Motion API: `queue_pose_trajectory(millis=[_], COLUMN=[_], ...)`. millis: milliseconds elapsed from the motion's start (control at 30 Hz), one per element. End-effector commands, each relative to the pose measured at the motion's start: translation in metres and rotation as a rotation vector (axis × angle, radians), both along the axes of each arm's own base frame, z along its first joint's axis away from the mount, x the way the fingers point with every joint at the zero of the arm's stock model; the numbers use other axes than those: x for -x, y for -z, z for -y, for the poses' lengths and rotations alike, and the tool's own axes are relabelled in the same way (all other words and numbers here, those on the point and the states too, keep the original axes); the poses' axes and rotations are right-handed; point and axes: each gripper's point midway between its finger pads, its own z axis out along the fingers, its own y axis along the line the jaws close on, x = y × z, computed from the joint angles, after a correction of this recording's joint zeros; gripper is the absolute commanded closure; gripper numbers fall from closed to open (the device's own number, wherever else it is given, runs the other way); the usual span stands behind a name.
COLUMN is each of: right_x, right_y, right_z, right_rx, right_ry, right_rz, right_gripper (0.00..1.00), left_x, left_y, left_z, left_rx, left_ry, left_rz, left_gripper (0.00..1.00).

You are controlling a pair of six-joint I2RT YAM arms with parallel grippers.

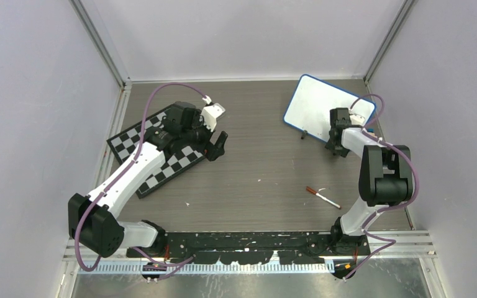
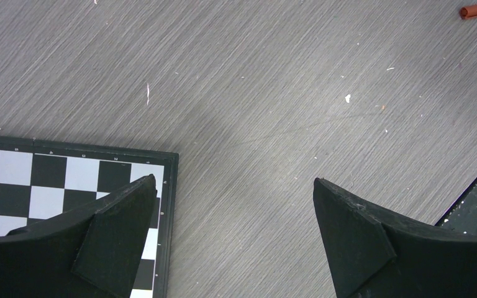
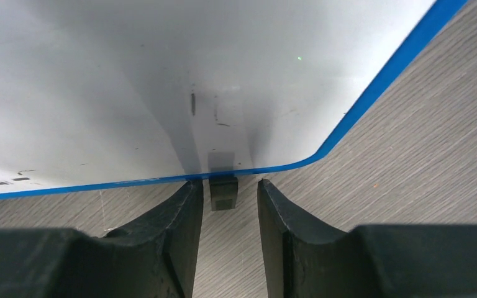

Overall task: Write a sentence on the whiteboard
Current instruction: Move the whiteboard to the center of the board.

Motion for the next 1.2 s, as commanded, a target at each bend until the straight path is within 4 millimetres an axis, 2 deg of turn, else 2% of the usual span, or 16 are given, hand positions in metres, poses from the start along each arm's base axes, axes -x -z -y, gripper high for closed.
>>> queue_pose_trajectory(millis=[0,233,467,600,733,833,867,1167], right_x=[-0.022,-0.021,-0.024,-0.023,-0.025,-0.024,-0.024,-0.006], right_y=[-0.016,-0.001,0.003,0.004,0.005,0.003,0.001,0.002], right_z=[0.004,0.012,0.004,-0.018,-0.042,-0.050,-0.064,-0.139], right_rx=[0.023,0.082,0.054,-0.043,-0.132,-0.148,-0.153,-0.200], right_ry=[-0.021,-0.072,-0.145,-0.224,-0.313,-0.354,-0.398,-0.646], right_rz=[0.053,-0.010,-0.012,-0.004,-0.004,0.000,0.002,-0.054], right_gripper=[0.59,0.76,0.89,0.99,1.00,1.00,1.00,1.00], left_x=[-0.007,-0.006,-0.004,0.000,0.002,0.001,0.001,0.001], left_y=[-0.021,-0.019,-0.017,-0.019,-0.027,-0.036,-0.040,-0.067], left_z=[0.001,0.001,-0.001,-0.002,-0.004,-0.009,-0.010,-0.023], left_rx=[0.018,0.016,0.010,0.017,0.049,0.087,0.101,0.178], left_ry=[0.008,0.009,0.007,-0.001,-0.028,-0.060,-0.067,-0.134], left_rz=[0.062,0.054,0.044,0.033,0.015,0.006,0.004,0.012], left_gripper=[0.00,0.00,0.00,0.00,0.00,0.00,0.00,0.00])
